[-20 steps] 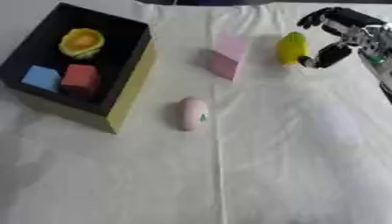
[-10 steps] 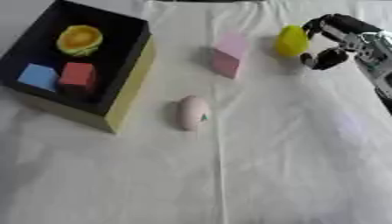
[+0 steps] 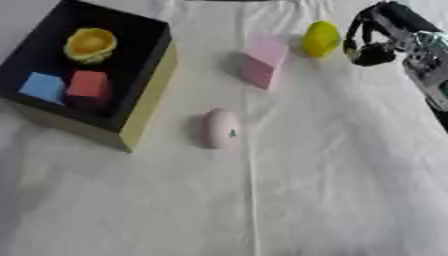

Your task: Pick up objects on the table and place them in the box.

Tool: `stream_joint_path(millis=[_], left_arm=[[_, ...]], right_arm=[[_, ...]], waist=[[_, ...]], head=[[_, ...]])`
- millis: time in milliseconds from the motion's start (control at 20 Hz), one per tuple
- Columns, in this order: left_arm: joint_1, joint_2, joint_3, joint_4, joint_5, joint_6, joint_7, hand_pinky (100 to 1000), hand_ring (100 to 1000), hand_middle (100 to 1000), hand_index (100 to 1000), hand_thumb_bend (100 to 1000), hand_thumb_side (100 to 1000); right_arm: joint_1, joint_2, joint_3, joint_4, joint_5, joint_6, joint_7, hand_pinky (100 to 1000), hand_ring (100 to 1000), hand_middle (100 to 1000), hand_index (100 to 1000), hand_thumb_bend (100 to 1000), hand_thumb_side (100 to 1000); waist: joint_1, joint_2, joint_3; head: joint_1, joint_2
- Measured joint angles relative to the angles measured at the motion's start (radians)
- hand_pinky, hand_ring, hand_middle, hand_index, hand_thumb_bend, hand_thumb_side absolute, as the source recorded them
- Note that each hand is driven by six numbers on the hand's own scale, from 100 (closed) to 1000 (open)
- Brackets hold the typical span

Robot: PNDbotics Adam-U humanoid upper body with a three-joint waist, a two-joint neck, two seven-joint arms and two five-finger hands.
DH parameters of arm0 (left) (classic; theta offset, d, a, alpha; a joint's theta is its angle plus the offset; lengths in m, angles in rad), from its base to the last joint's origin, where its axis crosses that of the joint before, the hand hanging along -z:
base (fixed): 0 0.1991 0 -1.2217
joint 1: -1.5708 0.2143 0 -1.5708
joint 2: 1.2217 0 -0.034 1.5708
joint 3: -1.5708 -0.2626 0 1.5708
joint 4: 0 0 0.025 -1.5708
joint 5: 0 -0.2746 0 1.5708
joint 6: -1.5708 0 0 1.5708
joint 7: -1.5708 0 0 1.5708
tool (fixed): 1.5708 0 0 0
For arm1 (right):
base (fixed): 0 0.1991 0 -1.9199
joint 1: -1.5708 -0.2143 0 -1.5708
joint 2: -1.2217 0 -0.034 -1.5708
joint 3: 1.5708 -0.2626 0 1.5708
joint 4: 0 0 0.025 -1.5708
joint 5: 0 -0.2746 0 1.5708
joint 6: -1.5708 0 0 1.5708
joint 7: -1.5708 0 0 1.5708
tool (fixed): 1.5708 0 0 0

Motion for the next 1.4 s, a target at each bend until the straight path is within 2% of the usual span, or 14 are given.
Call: stream_joint_path(millis=[50, 100, 150, 200, 400, 600, 750, 900, 1250, 1400], left_arm=[[0.000, 0.000, 0.000, 0.000, 0.000, 0.001, 0.000, 718, 691, 650, 803, 414, 510], [0.000, 0.000, 0.000, 0.000, 0.000, 0.001, -0.001, 718, 691, 650, 803, 415, 511], [0.000, 0.000, 0.000, 0.000, 0.000, 0.001, -0.001, 718, 691, 650, 803, 415, 510], [0.000, 0.000, 0.000, 0.000, 0.000, 0.001, -0.001, 718, 691, 650, 803, 414, 510], [0.000, 0.000, 0.000, 0.000, 0.000, 0.003, -0.003, 718, 691, 650, 803, 415, 510], [0.000, 0.000, 0.000, 0.000, 0.000, 0.005, -0.005, 719, 692, 651, 803, 414, 511], [0.000, 0.000, 0.000, 0.000, 0.000, 0.005, -0.005, 720, 692, 651, 803, 413, 511], [0.001, 0.000, 0.000, 0.000, 0.000, 0.005, -0.005, 720, 692, 652, 803, 412, 511], [0.001, 0.000, 0.000, 0.000, 0.000, 0.006, -0.006, 721, 693, 654, 803, 412, 509], [-0.001, 0.000, 0.000, 0.000, 0.000, 0.007, -0.007, 721, 693, 654, 803, 412, 509]], right_arm=[[0.001, 0.000, 0.002, -0.001, -0.008, 0.007, -0.017, 773, 719, 532, 663, 100, 100], [0.001, 0.000, 0.006, -0.002, -0.010, 0.011, -0.018, 794, 773, 650, 770, 100, 100], [0.003, 0.000, 0.011, -0.002, -0.009, 0.012, -0.003, 822, 826, 726, 833, 151, 100], [0.004, 0.000, 0.015, -0.005, -0.004, 0.012, 0.024, 836, 845, 747, 851, 190, 100], [-0.011, 0.000, 0.013, -0.026, 0.044, -0.003, 0.142, 864, 877, 772, 879, 263, 121], [-0.043, 0.001, 0.007, -0.040, 0.072, -0.026, 0.205, 888, 904, 799, 903, 313, 232], [-0.057, 0.007, 0.006, -0.041, 0.076, -0.045, 0.248, 894, 911, 806, 909, 345, 248], [-0.062, 0.008, 0.006, -0.046, 0.076, -0.062, 0.288, 895, 913, 809, 909, 361, 220], [-0.063, 0.008, 0.007, -0.068, 0.070, -0.097, 0.352, 894, 911, 805, 901, 328, 105], [-0.063, 0.008, 0.014, -0.068, 0.067, -0.102, 0.368, 891, 908, 802, 899, 318, 109]], waist=[[0.000, 0.000, 0.000], [0.000, 0.000, 0.000], [0.000, 0.000, 0.000], [0.000, 0.000, 0.000], [0.000, 0.000, -0.001], [0.000, 0.000, 0.000], [0.000, 0.000, 0.001], [0.000, 0.000, 0.001], [0.000, 0.000, 0.001], [0.000, 0.000, 0.003]], head=[[0.000, 0.000], [0.000, 0.000], [0.000, 0.000], [0.000, 0.000], [0.000, 0.000], [-0.001, -0.001], [-0.002, -0.006], [-0.002, -0.009], [0.000, -0.010], [0.000, -0.010]])
